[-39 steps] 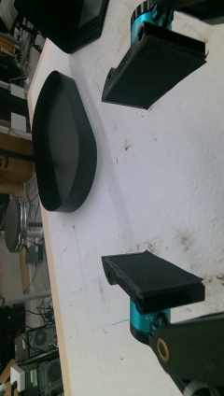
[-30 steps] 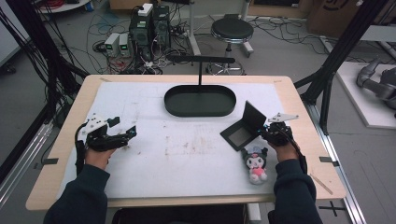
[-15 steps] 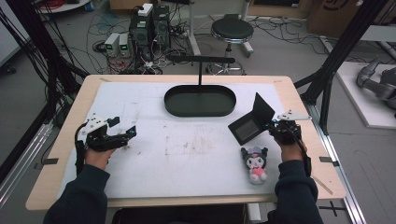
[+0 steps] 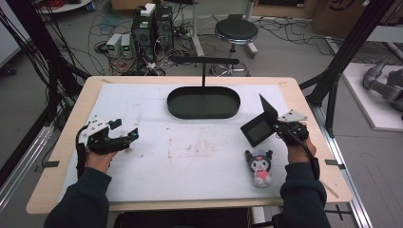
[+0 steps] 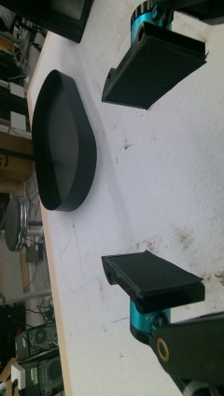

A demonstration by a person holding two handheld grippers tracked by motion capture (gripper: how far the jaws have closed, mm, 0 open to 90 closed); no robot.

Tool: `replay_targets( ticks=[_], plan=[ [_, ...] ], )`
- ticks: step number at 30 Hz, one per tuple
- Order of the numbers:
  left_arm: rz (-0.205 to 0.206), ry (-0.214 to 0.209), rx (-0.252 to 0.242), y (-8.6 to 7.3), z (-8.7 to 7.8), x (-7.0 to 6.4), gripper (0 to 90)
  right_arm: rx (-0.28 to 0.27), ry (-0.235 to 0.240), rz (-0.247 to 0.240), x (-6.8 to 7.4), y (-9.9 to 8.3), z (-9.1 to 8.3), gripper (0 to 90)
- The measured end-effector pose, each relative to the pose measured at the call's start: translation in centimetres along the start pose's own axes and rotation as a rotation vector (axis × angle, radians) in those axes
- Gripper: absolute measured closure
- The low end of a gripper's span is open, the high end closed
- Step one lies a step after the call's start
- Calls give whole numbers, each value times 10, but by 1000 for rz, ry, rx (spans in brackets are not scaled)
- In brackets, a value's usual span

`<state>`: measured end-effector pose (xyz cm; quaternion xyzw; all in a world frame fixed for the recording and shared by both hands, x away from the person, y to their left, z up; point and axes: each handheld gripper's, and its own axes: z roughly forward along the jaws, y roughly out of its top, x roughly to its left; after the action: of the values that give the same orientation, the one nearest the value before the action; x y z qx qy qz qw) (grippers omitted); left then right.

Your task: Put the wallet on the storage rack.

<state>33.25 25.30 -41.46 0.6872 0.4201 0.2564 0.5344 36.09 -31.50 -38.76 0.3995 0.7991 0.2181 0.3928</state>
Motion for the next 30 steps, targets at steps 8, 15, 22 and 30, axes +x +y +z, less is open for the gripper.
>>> replay_targets(
  ticks=[8,15,22,30],
  plan=[
    [1,-2,1,0,0,0,185,96,84,-71,10,-11,25,833],
    [2,-2,4,0,0,-1,185,75,223,13,7,-16,29,621],
    [1,-3,4,0,0,0,185,-72,484,127,-6,-24,22,433],
    [-1,-4,2,0,0,-1,186,-174,576,285,-19,-32,21,368]
  ],
)
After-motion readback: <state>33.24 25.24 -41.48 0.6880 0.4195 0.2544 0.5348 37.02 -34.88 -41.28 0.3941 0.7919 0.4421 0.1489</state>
